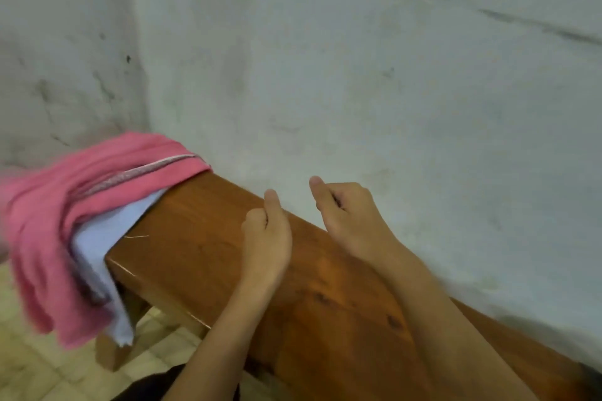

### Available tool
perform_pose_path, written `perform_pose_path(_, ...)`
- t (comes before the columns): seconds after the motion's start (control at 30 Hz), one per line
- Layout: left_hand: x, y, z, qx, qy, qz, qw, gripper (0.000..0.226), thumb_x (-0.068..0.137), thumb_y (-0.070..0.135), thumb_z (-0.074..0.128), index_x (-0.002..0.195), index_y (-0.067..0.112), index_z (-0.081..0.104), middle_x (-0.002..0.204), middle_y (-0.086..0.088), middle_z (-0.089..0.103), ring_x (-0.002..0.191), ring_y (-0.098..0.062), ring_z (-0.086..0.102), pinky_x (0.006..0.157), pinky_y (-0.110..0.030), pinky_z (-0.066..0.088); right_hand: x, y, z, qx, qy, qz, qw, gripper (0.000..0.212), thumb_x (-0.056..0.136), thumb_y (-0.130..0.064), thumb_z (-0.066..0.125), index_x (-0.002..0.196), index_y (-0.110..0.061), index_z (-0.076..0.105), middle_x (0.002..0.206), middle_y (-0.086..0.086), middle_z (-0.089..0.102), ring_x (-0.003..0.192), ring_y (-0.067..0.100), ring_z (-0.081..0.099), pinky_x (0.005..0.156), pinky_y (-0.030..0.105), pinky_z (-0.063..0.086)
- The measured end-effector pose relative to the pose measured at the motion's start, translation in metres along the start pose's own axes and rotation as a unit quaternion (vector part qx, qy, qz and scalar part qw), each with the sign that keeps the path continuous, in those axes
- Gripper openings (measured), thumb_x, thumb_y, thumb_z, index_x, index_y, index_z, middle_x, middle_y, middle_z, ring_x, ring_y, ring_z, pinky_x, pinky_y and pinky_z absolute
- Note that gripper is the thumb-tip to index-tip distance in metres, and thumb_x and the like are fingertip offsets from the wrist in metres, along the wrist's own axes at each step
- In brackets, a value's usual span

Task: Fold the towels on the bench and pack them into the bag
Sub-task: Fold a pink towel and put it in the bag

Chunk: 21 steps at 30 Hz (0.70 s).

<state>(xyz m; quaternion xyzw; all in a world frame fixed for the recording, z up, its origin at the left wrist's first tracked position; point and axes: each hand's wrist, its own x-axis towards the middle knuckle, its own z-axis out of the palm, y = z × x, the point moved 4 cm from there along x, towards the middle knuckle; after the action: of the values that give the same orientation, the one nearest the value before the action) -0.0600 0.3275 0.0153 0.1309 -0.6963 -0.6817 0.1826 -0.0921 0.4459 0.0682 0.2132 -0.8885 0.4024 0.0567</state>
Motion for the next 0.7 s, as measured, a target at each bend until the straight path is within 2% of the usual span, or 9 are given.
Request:
perform_pose_path(0.13, 0.027, -0.005, -0.049, -0.020, 0.063, -0.032, 0.997, 0.063, 0.103, 0.055, 0.017, 0.052, 0.020, 0.031, 0.037, 0.009, 0.032, 0.039, -0.007, 0.033, 0.054, -0.031, 0.027, 0.035, -0.007, 0.056, 0.012, -0.031, 0.026, 0.999, 0.059, 0.105, -0.043, 0.036, 0.055, -0.012, 0.031, 0.048, -0.005, 0.033, 0.046, 0.010, 0.032, 0.053, 0.031, 0.030)
perform_pose_path(0.23, 0.041, -0.004, -0.074, -0.053, 0.095, -0.043, 0.993, 0.064, 0.101, 0.058, 0.010, 0.052, 0.019, 0.026, 0.041, 0.008, 0.025, 0.037, -0.007, 0.027, 0.052, -0.027, 0.024, 0.058, -0.012, 0.095, 0.029, -0.056, 0.065, 0.996, 0.063, 0.105, -0.044, 0.034, 0.064, 0.002, 0.049, 0.054, 0.000, 0.048, 0.051, 0.011, 0.046, 0.060, 0.030, 0.039)
perform_pose_path(0.37, 0.048, -0.014, -0.094, -0.058, 0.094, -0.046, 0.993, 0.071, 0.097, 0.064, 0.005, 0.048, 0.018, 0.027, 0.041, 0.005, 0.026, 0.040, -0.009, 0.026, 0.052, -0.031, 0.025, 0.092, -0.016, 0.136, 0.065, -0.082, 0.113, 0.988, 0.052, 0.104, -0.039, 0.040, 0.066, -0.012, 0.063, 0.057, -0.003, 0.061, 0.051, 0.004, 0.054, 0.060, 0.023, 0.045)
perform_pose_path(0.5, 0.052, -0.026, -0.123, -0.110, 0.135, -0.067, 0.982, 0.076, 0.098, 0.062, 0.004, 0.045, 0.013, 0.028, 0.039, 0.000, 0.026, 0.038, -0.012, 0.024, 0.048, -0.027, 0.024, 0.130, -0.019, 0.169, 0.110, -0.100, 0.142, 0.979, 0.038, 0.103, -0.031, 0.044, 0.078, -0.015, 0.068, 0.068, -0.002, 0.068, 0.057, 0.005, 0.058, 0.057, 0.019, 0.042)
perform_pose_path(0.57, 0.057, -0.029, -0.137, -0.133, 0.188, -0.120, 0.966, 0.075, 0.101, 0.057, 0.007, 0.044, 0.014, 0.029, 0.036, 0.000, 0.028, 0.034, -0.011, 0.028, 0.043, -0.023, 0.030, 0.145, -0.022, 0.192, 0.115, -0.097, 0.111, 0.982, 0.027, 0.100, -0.026, 0.051, 0.084, -0.017, 0.071, 0.078, -0.001, 0.072, 0.068, 0.008, 0.062, 0.066, 0.023, 0.047)
perform_pose_path(0.6, 0.058, -0.031, -0.142, -0.136, 0.216, -0.151, 0.955, 0.074, 0.102, 0.055, 0.010, 0.044, 0.014, 0.031, 0.034, 0.000, 0.032, 0.034, -0.010, 0.033, 0.042, -0.017, 0.034, 0.151, -0.024, 0.203, 0.108, -0.094, 0.077, 0.987, 0.020, 0.098, -0.023, 0.055, 0.087, -0.018, 0.072, 0.085, -0.001, 0.072, 0.077, 0.011, 0.064, 0.073, 0.026, 0.050)
perform_pose_path(0.63, 0.062, -0.036, -0.148, -0.144, 0.234, -0.171, 0.946, 0.076, 0.102, 0.056, 0.012, 0.043, 0.013, 0.036, 0.034, -0.001, 0.038, 0.039, -0.011, 0.043, 0.047, -0.013, 0.039, 0.158, -0.030, 0.219, 0.096, -0.099, 0.034, 0.990, 0.013, 0.096, -0.019, 0.059, 0.093, -0.018, 0.072, 0.092, -0.001, 0.072, 0.085, 0.013, 0.065, 0.080, 0.026, 0.050)
perform_pose_path(0.7, 0.066, -0.046, -0.151, -0.170, 0.240, -0.178, 0.939, 0.086, 0.097, 0.066, 0.013, 0.049, 0.005, 0.051, 0.048, -0.017, 0.050, 0.056, -0.033, 0.053, 0.065, -0.030, 0.049, 0.166, -0.042, 0.244, 0.071, -0.126, -0.045, 0.988, 0.016, 0.093, -0.012, 0.065, 0.107, -0.017, 0.070, 0.106, -0.002, 0.069, 0.095, 0.011, 0.062, 0.085, 0.016, 0.046)
